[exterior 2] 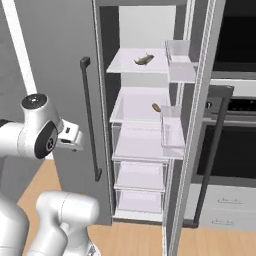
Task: Place one sweet potato and one fish in each tupperware on the nearby counter, to pack two identical lunches.
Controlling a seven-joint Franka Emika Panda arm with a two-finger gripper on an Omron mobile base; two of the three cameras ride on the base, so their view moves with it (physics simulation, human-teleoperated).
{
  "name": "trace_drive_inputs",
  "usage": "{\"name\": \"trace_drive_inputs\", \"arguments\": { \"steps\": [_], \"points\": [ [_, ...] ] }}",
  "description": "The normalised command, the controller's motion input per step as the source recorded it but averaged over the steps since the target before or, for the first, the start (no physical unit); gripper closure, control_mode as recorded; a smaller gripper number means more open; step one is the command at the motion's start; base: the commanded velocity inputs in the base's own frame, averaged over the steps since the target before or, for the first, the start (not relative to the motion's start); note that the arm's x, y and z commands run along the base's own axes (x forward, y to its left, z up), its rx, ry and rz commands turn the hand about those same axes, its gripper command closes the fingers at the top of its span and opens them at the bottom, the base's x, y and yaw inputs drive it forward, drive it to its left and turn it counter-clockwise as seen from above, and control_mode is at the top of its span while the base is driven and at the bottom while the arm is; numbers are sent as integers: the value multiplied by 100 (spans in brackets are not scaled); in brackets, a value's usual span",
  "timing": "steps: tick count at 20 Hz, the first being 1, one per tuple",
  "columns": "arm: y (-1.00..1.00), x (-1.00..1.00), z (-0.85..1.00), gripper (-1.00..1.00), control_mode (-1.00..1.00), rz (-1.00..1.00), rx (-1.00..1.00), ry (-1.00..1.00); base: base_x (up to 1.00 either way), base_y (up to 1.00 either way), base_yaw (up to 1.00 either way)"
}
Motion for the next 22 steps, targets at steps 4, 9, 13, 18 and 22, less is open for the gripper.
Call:
{"name": "trace_drive_inputs", "arguments": {
  "steps": [4, 9, 13, 18, 22],
  "points": [
    [0, 0, 0, -100, 100, 0, 0, 0, 26, -29, -18],
    [0, 0, 0, -100, 100, 0, 0, 0, 54, -36, -3],
    [0, 0, 0, -100, 100, 0, 0, 0, 56, -43, -5],
    [0, 0, 0, -100, 100, 0, 0, 0, 79, -19, -11],
    [0, 0, 0, -100, 100, 0, 0, 0, 72, -24, -8]
  ]
}}
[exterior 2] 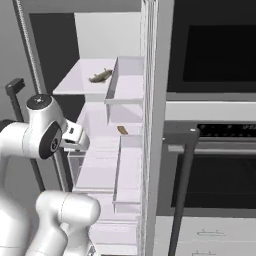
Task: Place one sweet potato and one fish in each tupperware on the nearby counter, to pack two identical lunches.
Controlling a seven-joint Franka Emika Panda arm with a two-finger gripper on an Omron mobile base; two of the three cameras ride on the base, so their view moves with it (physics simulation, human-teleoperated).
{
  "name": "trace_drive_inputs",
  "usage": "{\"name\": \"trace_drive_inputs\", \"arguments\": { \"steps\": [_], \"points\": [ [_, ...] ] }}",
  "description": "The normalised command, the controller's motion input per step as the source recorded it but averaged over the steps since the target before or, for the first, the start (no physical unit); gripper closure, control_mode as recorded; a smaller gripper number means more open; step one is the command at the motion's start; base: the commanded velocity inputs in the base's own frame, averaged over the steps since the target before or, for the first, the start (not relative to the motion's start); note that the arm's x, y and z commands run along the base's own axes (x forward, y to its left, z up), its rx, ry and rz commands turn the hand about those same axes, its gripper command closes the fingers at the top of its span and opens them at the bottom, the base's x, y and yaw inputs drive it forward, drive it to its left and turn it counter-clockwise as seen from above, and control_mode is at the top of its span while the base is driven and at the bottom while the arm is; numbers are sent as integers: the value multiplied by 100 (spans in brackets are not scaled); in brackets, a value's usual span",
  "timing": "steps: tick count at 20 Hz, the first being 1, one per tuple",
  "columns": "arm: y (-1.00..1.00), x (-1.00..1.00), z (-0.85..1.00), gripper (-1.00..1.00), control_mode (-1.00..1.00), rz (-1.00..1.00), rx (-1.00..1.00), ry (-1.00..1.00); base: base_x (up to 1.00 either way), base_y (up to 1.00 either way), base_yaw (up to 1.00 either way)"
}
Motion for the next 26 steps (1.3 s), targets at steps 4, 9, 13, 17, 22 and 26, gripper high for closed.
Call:
{"name": "trace_drive_inputs", "arguments": {
  "steps": [4, 9, 13, 17, 22, 26],
  "points": [
    [0, 0, 0, -100, 100, 0, 0, 0, 57, -34, -3],
    [-40, 77, -10, -100, -100, 0, -10, -8, 0, 0, 0],
    [-49, 98, -24, -100, -100, 0, -5, 0, 0, 0, 0],
    [-23, 100, -13, -100, -100, 0, 1, 9, 0, 0, 0],
    [2, 100, -42, -100, -100, -5, 0, 7, 0, 0, 0],
    [0, 73, -48, -100, -100, -6, 0, 0, 0, 0, 0]
  ]
}}
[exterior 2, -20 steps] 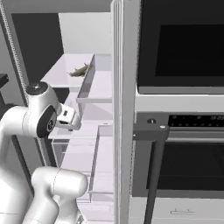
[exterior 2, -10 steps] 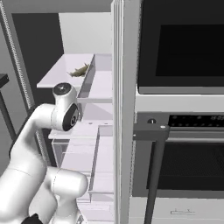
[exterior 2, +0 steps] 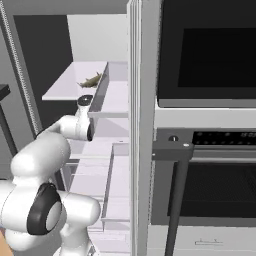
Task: Place one sweet potato and one fish in each tupperware on the nearby counter, to pack two identical lunches.
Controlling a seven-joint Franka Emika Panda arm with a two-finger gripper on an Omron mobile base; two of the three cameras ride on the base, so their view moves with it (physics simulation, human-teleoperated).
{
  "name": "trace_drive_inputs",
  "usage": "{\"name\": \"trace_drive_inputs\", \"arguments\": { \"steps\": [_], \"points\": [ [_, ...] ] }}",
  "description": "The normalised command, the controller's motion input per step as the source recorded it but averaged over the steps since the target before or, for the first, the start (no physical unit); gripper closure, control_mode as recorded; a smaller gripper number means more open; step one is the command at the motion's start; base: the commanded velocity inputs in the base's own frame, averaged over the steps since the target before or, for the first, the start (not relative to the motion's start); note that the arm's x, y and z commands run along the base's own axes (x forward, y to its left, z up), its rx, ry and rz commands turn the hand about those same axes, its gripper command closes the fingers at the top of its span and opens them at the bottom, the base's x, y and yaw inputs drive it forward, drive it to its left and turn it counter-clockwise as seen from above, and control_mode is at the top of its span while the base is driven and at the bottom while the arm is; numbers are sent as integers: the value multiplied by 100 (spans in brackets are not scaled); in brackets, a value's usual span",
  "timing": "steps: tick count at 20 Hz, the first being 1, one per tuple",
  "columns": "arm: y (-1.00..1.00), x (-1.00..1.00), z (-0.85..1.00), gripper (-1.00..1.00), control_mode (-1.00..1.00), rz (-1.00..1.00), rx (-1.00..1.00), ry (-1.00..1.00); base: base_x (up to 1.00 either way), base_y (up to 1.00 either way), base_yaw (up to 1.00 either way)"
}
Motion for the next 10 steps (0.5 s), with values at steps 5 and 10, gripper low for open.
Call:
{"name": "trace_drive_inputs", "arguments": {
  "steps": [5, 10],
  "points": [
    [0, 20, -22, -100, -100, -1, 0, 5, 0, 0, 0],
    [-4, 72, -23, -100, -100, 0, 0, 0, 0, 0, 0]
  ]
}}
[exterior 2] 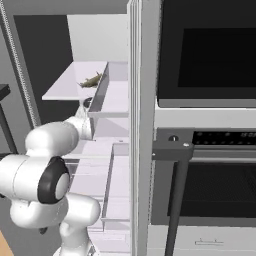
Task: Place one sweet potato and one fish in each tupperware on the nearby counter, to pack two identical lunches.
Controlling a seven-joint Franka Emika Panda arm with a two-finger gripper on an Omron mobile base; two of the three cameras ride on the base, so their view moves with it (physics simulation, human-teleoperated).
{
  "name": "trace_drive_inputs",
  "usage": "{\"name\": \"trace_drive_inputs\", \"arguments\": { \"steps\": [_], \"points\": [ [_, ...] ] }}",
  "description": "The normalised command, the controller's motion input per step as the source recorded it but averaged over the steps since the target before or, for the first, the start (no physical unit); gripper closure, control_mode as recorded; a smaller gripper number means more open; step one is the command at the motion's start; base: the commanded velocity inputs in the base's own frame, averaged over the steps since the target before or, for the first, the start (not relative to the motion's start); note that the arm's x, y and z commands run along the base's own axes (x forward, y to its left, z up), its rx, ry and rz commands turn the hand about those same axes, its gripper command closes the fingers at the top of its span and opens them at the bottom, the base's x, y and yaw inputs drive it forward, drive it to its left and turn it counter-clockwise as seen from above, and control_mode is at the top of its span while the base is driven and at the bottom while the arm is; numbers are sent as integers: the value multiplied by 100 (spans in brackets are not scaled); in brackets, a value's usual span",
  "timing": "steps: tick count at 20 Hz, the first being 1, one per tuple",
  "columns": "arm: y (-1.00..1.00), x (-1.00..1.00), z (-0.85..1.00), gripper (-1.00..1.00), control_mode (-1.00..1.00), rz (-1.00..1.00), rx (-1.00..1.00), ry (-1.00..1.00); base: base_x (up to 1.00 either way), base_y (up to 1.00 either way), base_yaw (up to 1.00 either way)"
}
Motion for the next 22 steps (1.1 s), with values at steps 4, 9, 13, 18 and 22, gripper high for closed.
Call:
{"name": "trace_drive_inputs", "arguments": {
  "steps": [4, 9, 13, 18, 22],
  "points": [
    [-25, 44, -30, -100, -100, 0, 0, 0, 0, 0, 0],
    [-13, 43, -11, -100, -100, 0, 0, 0, 0, 0, 0],
    [-1, 31, -5, -100, -100, 0, 0, 0, 0, 0, 0],
    [-10, 12, -26, -100, -100, 0, 0, 0, 0, 0, 0],
    [-9, 16, -29, -100, -100, 0, 0, 0, 0, 0, 0]
  ]
}}
